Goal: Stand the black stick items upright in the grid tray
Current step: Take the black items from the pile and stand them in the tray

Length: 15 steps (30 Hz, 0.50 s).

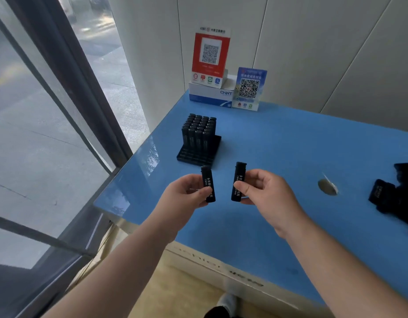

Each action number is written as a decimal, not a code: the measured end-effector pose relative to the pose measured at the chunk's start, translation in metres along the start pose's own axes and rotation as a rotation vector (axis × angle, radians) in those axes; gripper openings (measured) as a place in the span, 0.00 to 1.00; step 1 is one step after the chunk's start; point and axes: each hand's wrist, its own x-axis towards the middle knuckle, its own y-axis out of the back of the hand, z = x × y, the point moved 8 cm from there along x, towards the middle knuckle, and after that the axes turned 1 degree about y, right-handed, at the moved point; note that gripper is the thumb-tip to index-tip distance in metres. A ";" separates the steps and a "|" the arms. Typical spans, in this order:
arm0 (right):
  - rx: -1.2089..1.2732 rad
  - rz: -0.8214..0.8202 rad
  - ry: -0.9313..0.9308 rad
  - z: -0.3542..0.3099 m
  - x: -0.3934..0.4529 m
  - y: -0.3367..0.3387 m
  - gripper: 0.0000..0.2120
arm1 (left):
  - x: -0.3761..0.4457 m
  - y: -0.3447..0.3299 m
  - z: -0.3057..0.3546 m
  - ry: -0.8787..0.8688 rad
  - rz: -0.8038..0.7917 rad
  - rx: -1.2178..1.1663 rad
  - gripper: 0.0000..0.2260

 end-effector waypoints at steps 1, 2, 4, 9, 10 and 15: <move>-0.001 -0.002 0.003 0.000 0.010 -0.004 0.04 | 0.008 0.005 0.002 -0.008 0.001 0.034 0.09; 0.000 -0.006 0.007 -0.002 0.020 -0.009 0.04 | 0.015 0.012 0.005 -0.016 0.010 0.063 0.09; 0.000 -0.017 0.017 -0.005 0.041 -0.020 0.03 | 0.031 0.028 0.011 -0.024 0.045 0.092 0.08; -0.049 -0.043 0.033 -0.017 0.087 -0.052 0.03 | 0.068 0.065 0.019 -0.015 0.096 0.107 0.07; -0.050 -0.040 0.038 -0.019 0.093 -0.057 0.04 | 0.075 0.070 0.020 -0.013 0.093 0.110 0.07; -0.094 0.030 0.053 -0.020 0.115 -0.077 0.05 | 0.115 0.092 0.026 -0.046 0.104 0.196 0.10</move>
